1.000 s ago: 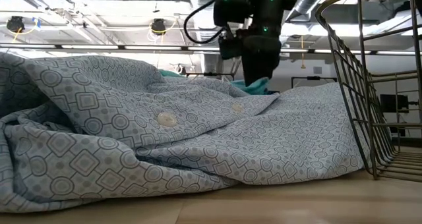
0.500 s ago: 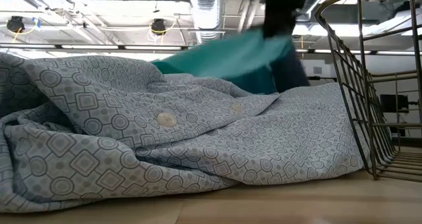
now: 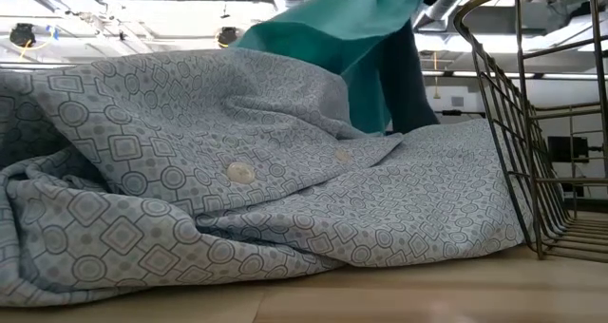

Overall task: Pick & Place Cloths
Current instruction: Put the gray sock into the blue bin

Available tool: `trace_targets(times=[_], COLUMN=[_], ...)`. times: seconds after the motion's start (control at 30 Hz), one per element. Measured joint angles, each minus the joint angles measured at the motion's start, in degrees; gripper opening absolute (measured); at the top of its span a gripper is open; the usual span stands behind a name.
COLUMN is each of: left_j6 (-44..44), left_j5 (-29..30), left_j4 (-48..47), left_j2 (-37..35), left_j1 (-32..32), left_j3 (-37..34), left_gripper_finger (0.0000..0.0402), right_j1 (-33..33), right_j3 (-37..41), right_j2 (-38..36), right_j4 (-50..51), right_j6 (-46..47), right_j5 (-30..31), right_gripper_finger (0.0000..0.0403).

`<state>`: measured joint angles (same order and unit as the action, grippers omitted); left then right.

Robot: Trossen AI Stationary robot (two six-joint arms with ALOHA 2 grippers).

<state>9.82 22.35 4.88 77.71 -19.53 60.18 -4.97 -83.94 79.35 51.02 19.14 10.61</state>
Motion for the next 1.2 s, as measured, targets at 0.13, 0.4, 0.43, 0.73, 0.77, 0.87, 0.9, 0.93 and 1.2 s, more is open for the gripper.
trace_targets(times=[0.13,0.4,0.43,0.73,0.77,0.87,0.9,0.93,1.2], left_j6=[2.29,5.7,6.35,4.06,3.68,2.49,2.45,2.43,2.42], left_j5=[-4.4,-3.7,-3.58,-0.45,0.28,2.33,2.95,3.56,7.18], left_j4=[0.08,-0.39,-1.43,-10.43,-10.39,-11.53,-11.8,-12.49,-17.36], left_j2=[4.67,11.54,11.8,9.51,9.33,9.0,8.91,8.89,8.9], left_j1=[2.55,6.45,6.89,7.56,7.56,7.57,7.59,7.59,7.59], left_j3=[0.0,0.0,0.0,0.02,0.02,0.02,0.03,0.04,0.02], left_gripper_finger=[0.0271,0.026,0.0248,0.0014,0.0009,0.0001,0.0001,0.0001,0.0], right_j1=[0.0,0.2,0.2,0.22,0.22,0.22,0.22,0.22,0.22], right_j3=[0.0,0.0,0.0,0.0,0.0,0.0,0.0,0.0,-0.01], right_j2=[0.07,0.2,-0.06,-4.85,-5.63,-7.67,-8.37,-9.16,-14.06], right_j4=[-1.34,-6.42,-6.31,-1.22,-0.47,-0.08,0.1,0.03,0.3], right_j6=[0.48,0.46,0.46,1.91,1.92,1.94,1.94,1.94,1.92], right_j5=[0.0,0.0,0.0,1.09,1.54,1.85,1.91,1.92,3.51], right_gripper_finger=[0.001,0.001,0.0009,0.0012,0.0012,0.0012,0.0012,0.0013,0.0013])
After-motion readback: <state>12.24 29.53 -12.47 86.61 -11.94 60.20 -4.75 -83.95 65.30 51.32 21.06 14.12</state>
